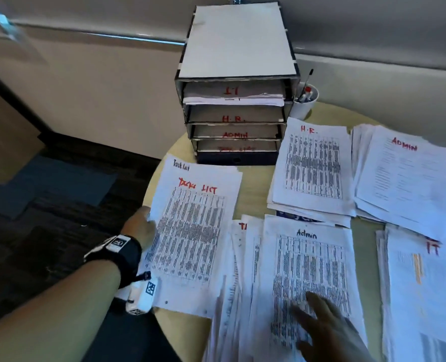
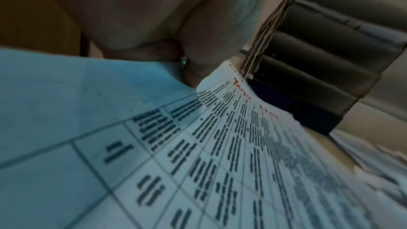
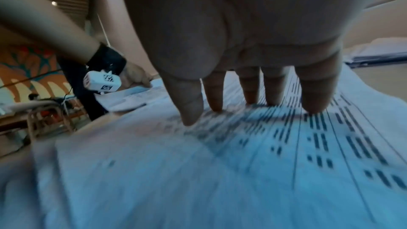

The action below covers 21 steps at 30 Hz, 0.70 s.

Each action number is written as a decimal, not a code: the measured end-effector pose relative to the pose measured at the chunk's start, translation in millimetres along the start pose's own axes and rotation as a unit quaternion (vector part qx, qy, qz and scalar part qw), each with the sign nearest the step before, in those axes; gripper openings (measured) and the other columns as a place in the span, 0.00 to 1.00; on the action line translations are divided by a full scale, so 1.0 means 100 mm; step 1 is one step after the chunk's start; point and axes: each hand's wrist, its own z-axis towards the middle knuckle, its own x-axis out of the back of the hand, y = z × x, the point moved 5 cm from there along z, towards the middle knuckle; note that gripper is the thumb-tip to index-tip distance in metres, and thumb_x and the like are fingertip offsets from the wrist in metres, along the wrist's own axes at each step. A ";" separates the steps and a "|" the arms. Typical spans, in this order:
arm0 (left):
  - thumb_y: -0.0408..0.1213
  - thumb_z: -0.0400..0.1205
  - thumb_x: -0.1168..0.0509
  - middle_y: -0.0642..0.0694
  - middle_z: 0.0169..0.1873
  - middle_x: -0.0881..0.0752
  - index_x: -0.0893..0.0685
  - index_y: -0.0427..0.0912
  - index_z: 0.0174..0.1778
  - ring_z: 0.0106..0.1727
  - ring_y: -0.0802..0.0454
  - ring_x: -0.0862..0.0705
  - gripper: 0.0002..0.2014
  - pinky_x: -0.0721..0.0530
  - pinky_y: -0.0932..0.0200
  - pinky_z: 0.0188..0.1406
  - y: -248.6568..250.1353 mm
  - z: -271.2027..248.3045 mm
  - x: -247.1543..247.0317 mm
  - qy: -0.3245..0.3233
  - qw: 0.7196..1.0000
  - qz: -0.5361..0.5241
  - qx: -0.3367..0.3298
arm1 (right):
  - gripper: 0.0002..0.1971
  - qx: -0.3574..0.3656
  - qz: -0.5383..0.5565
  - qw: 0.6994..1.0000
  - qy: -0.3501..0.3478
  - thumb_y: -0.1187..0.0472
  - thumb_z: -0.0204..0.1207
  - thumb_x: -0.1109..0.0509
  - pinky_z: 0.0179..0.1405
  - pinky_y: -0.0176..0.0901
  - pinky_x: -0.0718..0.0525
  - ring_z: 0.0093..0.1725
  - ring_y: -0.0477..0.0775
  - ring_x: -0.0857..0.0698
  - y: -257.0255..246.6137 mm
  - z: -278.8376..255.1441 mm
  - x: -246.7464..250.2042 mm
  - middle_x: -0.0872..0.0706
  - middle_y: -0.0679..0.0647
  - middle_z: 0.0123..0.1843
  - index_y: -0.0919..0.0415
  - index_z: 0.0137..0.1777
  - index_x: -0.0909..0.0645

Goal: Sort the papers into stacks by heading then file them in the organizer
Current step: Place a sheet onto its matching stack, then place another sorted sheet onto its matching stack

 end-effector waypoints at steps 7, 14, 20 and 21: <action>0.34 0.74 0.27 0.33 0.69 0.26 0.22 0.41 0.73 0.67 0.30 0.25 0.29 0.22 0.36 0.64 0.57 -0.54 -0.15 0.198 0.972 0.048 -0.117 | 0.38 0.028 -0.005 1.000 -0.004 0.39 0.77 0.35 0.82 0.57 0.39 0.87 0.55 0.59 -0.21 -0.19 0.25 0.59 0.48 0.89 0.32 0.83 0.52; 0.48 0.81 0.31 0.42 0.60 0.23 0.23 0.42 0.65 0.61 0.41 0.22 0.21 0.20 0.48 0.61 1.89 -0.98 -1.41 -0.127 0.926 0.156 -0.320 | 0.36 0.056 0.010 0.998 0.003 0.44 0.77 0.35 0.81 0.57 0.37 0.87 0.55 0.56 -0.15 -0.20 0.21 0.54 0.50 0.88 0.34 0.82 0.47; 0.42 0.77 0.26 0.44 0.60 0.15 0.28 0.47 0.71 0.55 0.41 0.15 0.27 0.15 0.51 0.57 1.97 -0.81 -1.69 -0.103 0.978 0.008 -0.183 | 0.34 0.068 0.019 0.997 0.024 0.47 0.77 0.33 0.81 0.61 0.41 0.87 0.56 0.55 -0.08 -0.26 0.17 0.54 0.49 0.88 0.34 0.80 0.43; 0.40 0.77 0.26 0.44 0.61 0.15 0.28 0.48 0.73 0.55 0.43 0.15 0.28 0.16 0.53 0.57 1.97 -0.83 -1.71 -0.110 0.977 -0.014 -0.185 | 0.34 0.072 0.019 0.997 0.027 0.47 0.77 0.32 0.81 0.61 0.42 0.87 0.56 0.55 -0.07 -0.25 0.15 0.54 0.49 0.89 0.33 0.80 0.43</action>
